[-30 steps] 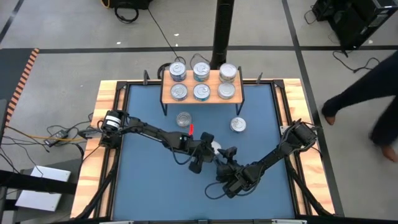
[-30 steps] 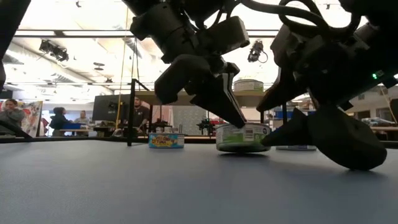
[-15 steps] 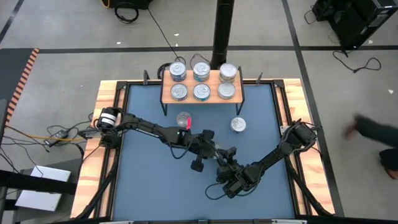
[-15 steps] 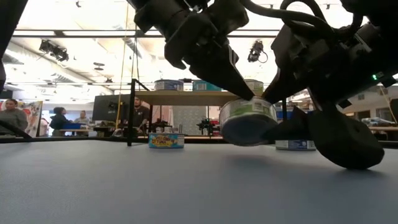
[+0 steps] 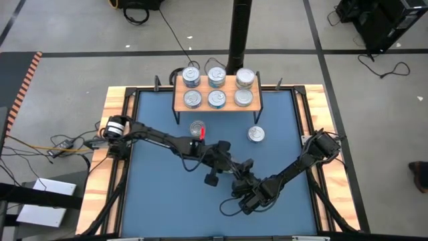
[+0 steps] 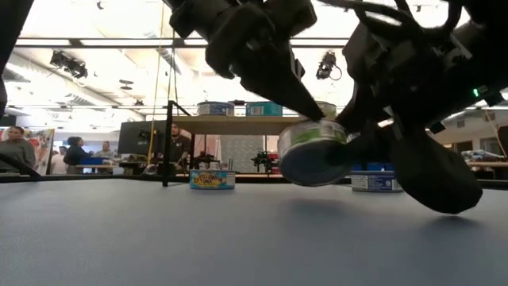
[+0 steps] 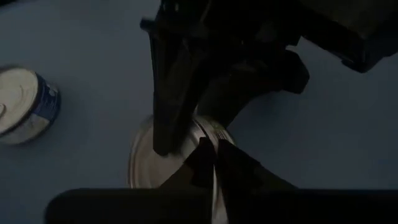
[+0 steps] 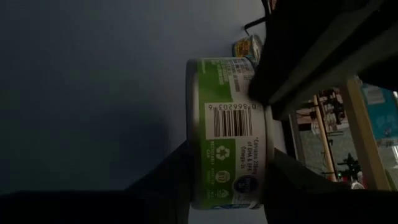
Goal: Stack canned seafood by type on shelf
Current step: Stack the green tuna can on top of the green tuna can on the shelf
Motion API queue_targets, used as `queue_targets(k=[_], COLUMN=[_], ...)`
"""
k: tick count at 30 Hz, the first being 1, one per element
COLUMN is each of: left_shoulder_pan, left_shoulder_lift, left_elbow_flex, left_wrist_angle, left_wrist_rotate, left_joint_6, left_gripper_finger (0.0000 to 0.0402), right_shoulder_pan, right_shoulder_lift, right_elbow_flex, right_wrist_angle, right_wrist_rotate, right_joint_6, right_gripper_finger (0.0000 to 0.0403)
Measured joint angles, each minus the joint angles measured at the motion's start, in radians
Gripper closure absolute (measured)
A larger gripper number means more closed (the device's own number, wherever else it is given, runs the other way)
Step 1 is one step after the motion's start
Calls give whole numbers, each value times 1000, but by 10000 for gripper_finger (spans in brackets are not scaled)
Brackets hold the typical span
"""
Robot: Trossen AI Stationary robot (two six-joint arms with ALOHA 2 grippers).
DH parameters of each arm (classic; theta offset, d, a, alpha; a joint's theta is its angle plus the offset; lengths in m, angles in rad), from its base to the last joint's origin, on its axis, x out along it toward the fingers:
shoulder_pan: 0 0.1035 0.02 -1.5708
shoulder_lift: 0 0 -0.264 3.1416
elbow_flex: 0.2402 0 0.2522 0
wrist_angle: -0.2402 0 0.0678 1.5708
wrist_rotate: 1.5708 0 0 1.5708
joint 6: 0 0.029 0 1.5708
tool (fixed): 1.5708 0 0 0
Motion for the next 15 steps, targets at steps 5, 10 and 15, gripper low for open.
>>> queue_targets(k=[5,10,15], left_shoulder_pan=[-10,-11,-11], left_shoulder_lift=[-46,-138,-266], left_elbow_flex=[-19,-139,-330], left_wrist_angle=[16,150,406], left_wrist_rotate=[-1,-2,-32], left_joint_6=[1,-20,-71], left_gripper_finger=[324,268,241], right_shoulder_pan=[0,0,-17], right_shoulder_lift=[0,-7,-57], right_elbow_flex=[23,47,53], right_wrist_angle=[-27,-92,-151], right_wrist_rotate=[-3,-4,-1], right_joint_6=[-10,-11,-12], right_gripper_finger=[263,263,263])
